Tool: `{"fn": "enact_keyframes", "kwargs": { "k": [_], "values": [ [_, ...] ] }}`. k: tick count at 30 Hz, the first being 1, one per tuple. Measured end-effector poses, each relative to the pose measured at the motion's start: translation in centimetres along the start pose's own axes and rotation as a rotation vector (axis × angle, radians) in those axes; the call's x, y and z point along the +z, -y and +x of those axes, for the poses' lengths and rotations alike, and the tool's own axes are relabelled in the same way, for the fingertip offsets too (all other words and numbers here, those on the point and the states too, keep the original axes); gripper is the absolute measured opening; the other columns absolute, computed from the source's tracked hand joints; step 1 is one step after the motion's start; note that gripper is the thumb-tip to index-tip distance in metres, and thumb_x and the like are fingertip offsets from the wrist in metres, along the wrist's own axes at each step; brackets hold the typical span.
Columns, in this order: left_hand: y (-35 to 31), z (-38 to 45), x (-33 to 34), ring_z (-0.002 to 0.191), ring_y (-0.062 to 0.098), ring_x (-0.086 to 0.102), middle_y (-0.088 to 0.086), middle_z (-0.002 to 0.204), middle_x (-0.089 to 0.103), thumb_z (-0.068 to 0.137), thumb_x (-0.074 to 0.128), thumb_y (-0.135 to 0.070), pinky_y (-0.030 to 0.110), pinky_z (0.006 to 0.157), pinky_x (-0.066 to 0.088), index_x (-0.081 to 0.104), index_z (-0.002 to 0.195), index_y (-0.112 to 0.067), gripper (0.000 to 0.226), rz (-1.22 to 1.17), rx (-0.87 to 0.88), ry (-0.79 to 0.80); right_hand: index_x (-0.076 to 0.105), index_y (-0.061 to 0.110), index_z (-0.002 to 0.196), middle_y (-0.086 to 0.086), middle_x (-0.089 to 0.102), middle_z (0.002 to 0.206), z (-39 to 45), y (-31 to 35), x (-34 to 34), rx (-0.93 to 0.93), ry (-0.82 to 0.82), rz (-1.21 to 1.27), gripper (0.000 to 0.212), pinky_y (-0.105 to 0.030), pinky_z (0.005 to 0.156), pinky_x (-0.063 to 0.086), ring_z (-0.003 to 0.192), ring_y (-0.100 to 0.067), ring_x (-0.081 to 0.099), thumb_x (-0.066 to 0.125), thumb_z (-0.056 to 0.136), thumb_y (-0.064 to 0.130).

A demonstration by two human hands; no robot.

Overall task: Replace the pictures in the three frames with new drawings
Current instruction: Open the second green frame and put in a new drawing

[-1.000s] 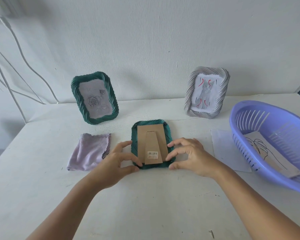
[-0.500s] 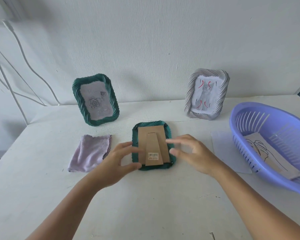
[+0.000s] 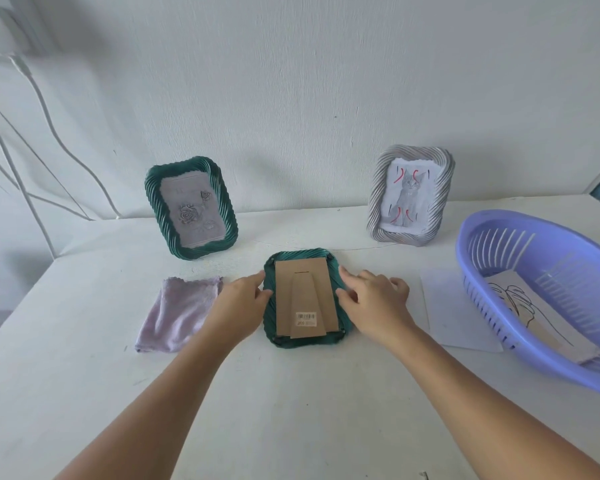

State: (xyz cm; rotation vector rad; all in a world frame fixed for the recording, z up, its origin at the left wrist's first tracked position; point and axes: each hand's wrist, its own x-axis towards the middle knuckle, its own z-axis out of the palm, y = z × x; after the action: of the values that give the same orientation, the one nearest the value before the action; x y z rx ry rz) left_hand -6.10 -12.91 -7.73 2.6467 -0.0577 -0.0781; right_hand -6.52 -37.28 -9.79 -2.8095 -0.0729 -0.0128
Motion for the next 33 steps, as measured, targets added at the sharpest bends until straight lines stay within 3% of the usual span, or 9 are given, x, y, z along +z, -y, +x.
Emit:
{"fn": "enact_keyframes", "kwargs": {
  "k": [4, 7, 11, 18, 21, 24, 27, 31, 33],
  "values": [
    [-0.3, 0.3, 0.3, 0.058, 0.014, 0.049, -0.003, 0.059, 0.056, 0.102, 0.051, -0.021, 0.026, 0.051, 0.033, 0.063, 0.112, -0.014, 0.017, -0.007, -0.002, 0.013, 0.041, 0.038, 0.151, 0.013, 0.046, 0.095, -0.1, 0.0, -0.3, 0.01, 0.035, -0.004, 0.047, -0.049, 0.112, 0.019, 0.11, -0.018, 0.055, 0.039, 0.105, 0.043],
    [-1.0, 0.6, 0.8, 0.064, 0.017, 0.052, -0.002, 0.062, 0.058, 0.102, 0.052, -0.022, 0.03, 0.057, 0.037, 0.062, 0.109, -0.013, 0.015, -0.012, 0.003, 0.024, 0.039, 0.035, 0.153, 0.013, 0.05, 0.097, -0.2, -0.8, -0.8, 0.022, 0.042, -0.024, 0.047, -0.049, 0.113, 0.016, 0.111, -0.017, 0.055, 0.037, 0.106, 0.039],
    [-2.4, 0.7, 1.4, 0.065, 0.014, 0.054, -0.003, 0.064, 0.06, 0.101, 0.052, -0.024, 0.03, 0.053, 0.035, 0.063, 0.109, -0.015, 0.016, -0.046, 0.014, 0.034, 0.04, 0.036, 0.152, 0.013, 0.052, 0.096, -0.3, -2.4, -1.3, 0.056, 0.032, -0.036, 0.046, -0.049, 0.113, 0.017, 0.108, -0.015, 0.055, 0.037, 0.106, 0.038],
    [-3.0, 0.3, 1.6, 0.067, 0.021, 0.059, 0.006, 0.073, 0.068, 0.101, 0.054, -0.024, 0.029, 0.054, 0.038, 0.062, 0.126, -0.018, 0.027, -0.135, 0.032, 0.034, 0.038, 0.034, 0.153, 0.009, 0.055, 0.106, -0.6, -2.8, -1.3, 0.065, 0.017, -0.03, 0.047, -0.049, 0.114, 0.018, 0.111, -0.015, 0.054, 0.036, 0.106, 0.037],
    [-2.8, 0.0, 1.5, 0.073, 0.02, 0.062, 0.004, 0.081, 0.071, 0.099, 0.059, -0.027, 0.028, 0.061, 0.044, 0.057, 0.14, -0.027, 0.041, -0.212, 0.028, -0.006, 0.043, 0.035, 0.151, 0.003, 0.057, 0.114, -0.7, -1.8, -1.3, 0.044, -0.131, -0.035, 0.045, -0.049, 0.112, 0.018, 0.111, -0.021, 0.056, 0.04, 0.105, 0.038],
    [-2.6, -0.3, 1.6, 0.076, 0.025, 0.062, 0.005, 0.081, 0.07, 0.098, 0.06, -0.027, 0.037, 0.067, 0.051, 0.06, 0.137, -0.031, 0.038, -0.247, 0.035, -0.021, 0.044, 0.035, 0.148, 0.006, 0.062, 0.103, -0.5, 0.2, -1.8, 0.004, -0.169, -0.014, 0.046, -0.049, 0.111, 0.019, 0.103, -0.02, 0.061, 0.038, 0.104, 0.047],
    [-2.7, -0.4, 1.7, 0.076, 0.025, 0.063, 0.003, 0.08, 0.07, 0.098, 0.06, -0.028, 0.034, 0.064, 0.048, 0.063, 0.133, -0.032, 0.036, -0.256, 0.027, -0.036, 0.04, 0.033, 0.148, 0.01, 0.064, 0.096, -0.4, 2.0, -2.2, -0.04, -0.071, -0.026, 0.057, -0.049, 0.11, 0.022, 0.102, -0.015, 0.063, 0.032, 0.1, 0.062],
    [-2.8, -0.5, 1.6, 0.077, 0.023, 0.063, 0.002, 0.08, 0.07, 0.098, 0.061, -0.029, 0.034, 0.066, 0.049, 0.063, 0.132, -0.034, 0.035, -0.267, 0.002, -0.043, 0.034, 0.03, 0.151, 0.007, 0.063, 0.128, -0.2, 3.5, -1.8, -0.063, -0.033, -0.091, 0.079, -0.045, 0.097, 0.029, 0.117, -0.016, 0.059, 0.035, 0.089, 0.079],
    [-2.9, -0.5, 1.6, 0.079, 0.023, 0.063, 0.002, 0.08, 0.07, 0.097, 0.061, -0.029, 0.037, 0.07, 0.051, 0.063, 0.133, -0.033, 0.036, -0.269, -0.009, -0.043, 0.034, 0.029, 0.149, 0.004, 0.063, 0.13, 0.0, 3.6, -1.4, -0.061, -0.03, -0.135, 0.085, -0.045, 0.09, 0.031, 0.115, -0.019, 0.061, 0.037, 0.084, 0.083]
  ]
}}
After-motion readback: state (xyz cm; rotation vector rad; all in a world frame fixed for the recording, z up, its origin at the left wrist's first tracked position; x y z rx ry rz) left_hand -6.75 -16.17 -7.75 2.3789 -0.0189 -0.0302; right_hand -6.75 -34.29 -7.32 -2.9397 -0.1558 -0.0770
